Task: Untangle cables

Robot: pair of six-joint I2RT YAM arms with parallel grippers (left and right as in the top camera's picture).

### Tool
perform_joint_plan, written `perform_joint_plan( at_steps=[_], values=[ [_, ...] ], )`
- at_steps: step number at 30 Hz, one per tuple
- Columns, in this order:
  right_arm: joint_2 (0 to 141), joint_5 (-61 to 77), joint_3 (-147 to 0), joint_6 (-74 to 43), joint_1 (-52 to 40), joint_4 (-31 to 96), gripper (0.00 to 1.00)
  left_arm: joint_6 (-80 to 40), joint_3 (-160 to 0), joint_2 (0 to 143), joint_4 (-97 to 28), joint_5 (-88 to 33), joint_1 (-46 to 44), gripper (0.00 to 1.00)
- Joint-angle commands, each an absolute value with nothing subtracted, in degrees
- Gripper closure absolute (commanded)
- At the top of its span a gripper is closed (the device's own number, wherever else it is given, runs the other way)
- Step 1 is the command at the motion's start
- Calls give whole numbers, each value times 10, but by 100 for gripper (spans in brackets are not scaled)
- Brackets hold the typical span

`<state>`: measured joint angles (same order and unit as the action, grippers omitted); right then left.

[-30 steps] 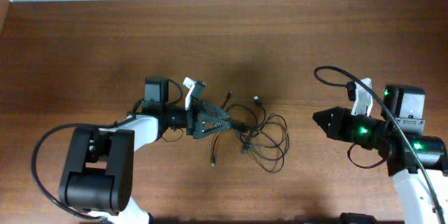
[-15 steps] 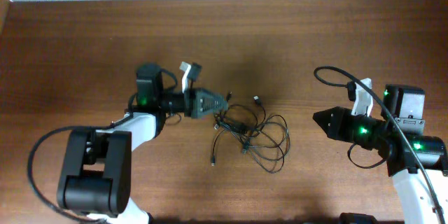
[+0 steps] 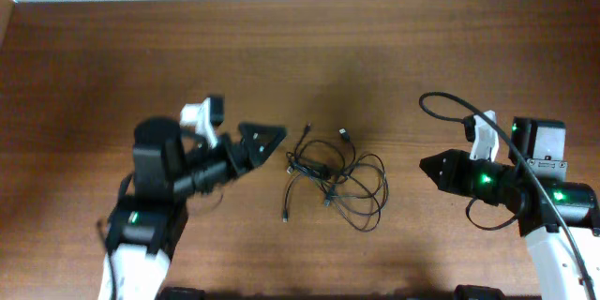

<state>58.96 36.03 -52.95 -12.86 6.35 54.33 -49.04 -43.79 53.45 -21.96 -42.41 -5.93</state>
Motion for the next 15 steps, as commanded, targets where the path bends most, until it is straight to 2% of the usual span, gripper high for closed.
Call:
perform_joint_plan(
  at_steps=[1,3,5,7,9,10,12,14,15],
  values=[
    [586,357,-527,-120,67,543,88,-473,-435,453,-336,-209,-57,1],
    [586,357,-527,-120,67,543,88,-478,-428,441,-371,-221,-61,1],
    [586,357,-527,-120,67,542,88,-571,-397,451,-383,-223,-81,4],
    [586,357,-527,-120,67,543,88,-672,-366,471,-377,-222,-102,13],
    [586,357,-527,-120,67,543,88,-827,-336,523,-356,-223,-135,30],
    [586,357,-527,-120,67,543,88,-848,-332,546,-329,-223,-148,32],
    [586,357,-527,-120,67,543,88,-848,-331,589,-257,-229,-173,32],
    [586,357,-527,-120,67,544,88,-848,-331,641,-165,-226,-204,18],
    [586,357,-527,-120,67,545,88,-848,-331,672,-126,-227,-219,18]
  ],
)
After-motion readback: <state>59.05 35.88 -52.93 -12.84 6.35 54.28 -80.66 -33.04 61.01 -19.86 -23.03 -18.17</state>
